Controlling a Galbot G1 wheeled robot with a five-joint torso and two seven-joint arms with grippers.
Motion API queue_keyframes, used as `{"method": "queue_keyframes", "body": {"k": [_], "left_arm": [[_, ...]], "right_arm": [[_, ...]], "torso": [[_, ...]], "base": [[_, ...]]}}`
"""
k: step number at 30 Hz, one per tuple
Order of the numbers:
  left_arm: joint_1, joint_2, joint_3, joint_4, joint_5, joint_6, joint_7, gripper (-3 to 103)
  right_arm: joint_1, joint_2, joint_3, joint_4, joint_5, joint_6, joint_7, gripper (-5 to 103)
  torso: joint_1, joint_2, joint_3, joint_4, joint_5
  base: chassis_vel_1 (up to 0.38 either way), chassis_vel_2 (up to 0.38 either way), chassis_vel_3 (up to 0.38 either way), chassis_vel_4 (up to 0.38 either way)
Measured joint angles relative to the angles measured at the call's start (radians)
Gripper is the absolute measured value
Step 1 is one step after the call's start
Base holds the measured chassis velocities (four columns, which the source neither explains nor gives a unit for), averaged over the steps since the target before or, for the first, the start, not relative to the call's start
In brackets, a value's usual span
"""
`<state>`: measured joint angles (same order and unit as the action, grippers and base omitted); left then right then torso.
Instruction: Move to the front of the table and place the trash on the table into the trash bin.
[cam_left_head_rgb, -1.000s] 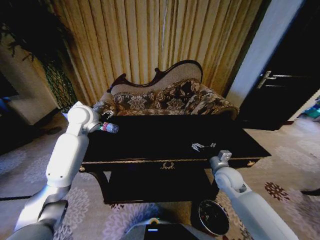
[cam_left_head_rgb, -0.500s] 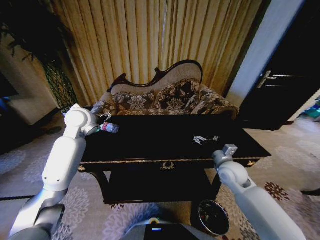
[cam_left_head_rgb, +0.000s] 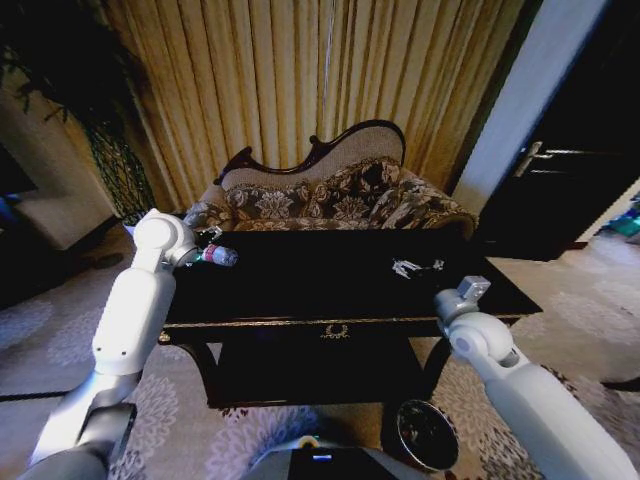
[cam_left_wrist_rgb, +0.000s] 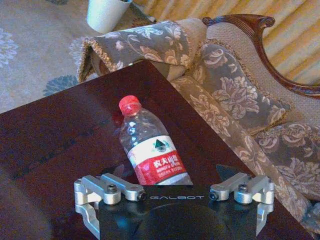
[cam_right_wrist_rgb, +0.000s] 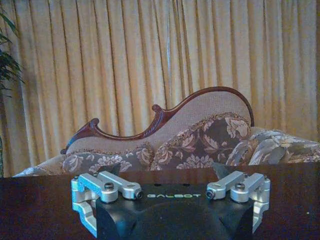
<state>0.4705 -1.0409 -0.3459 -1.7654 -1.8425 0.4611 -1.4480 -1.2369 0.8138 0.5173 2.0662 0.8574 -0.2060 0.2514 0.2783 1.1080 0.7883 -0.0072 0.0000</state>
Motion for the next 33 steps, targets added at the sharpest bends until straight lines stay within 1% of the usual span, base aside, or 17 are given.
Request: {"method": "queue_keyframes", "body": {"k": [4,6,14,25,33], "left_arm": [[-0.009,0.000,0.000,0.014,-0.003,-0.004,-0.006,100],[-0.014,-0.003,0.000,0.020,-0.012,-0.009,-0.019,100],[-0.020,-0.021,-0.003,0.051,-0.015,-0.015,-0.028,100],[-0.041,-0.026,-0.007,0.127,0.001,-0.009,-0.018,100],[-0.042,-0.030,-0.011,0.141,0.009,-0.006,-0.012,100]], "right_arm": [[0.001,-0.008,0.005,0.003,0.016,0.000,0.000,100],[0.002,-0.020,0.015,0.008,0.037,-0.001,0.000,100],[0.000,-0.050,0.041,0.009,0.056,-0.002,0.000,100],[-0.006,-0.050,0.051,0.013,0.057,-0.002,0.000,100],[-0.007,-0.051,0.049,0.015,0.056,-0.002,0.000,100]], "torso": [[0.000,0.000,0.000,0.0000,0.0000],[0.000,0.000,0.000,0.0000,0.0000],[0.000,0.000,0.000,0.0000,-0.0001],[0.000,0.000,0.000,0.0000,0.0000],[0.000,0.000,0.000,0.0000,-0.0001]], "base": [[0.000,0.000,0.000,0.000],[0.000,0.000,0.000,0.000],[0.000,0.000,0.000,0.000],[0.000,0.000,0.000,0.000],[0.000,0.000,0.000,0.000]]}}
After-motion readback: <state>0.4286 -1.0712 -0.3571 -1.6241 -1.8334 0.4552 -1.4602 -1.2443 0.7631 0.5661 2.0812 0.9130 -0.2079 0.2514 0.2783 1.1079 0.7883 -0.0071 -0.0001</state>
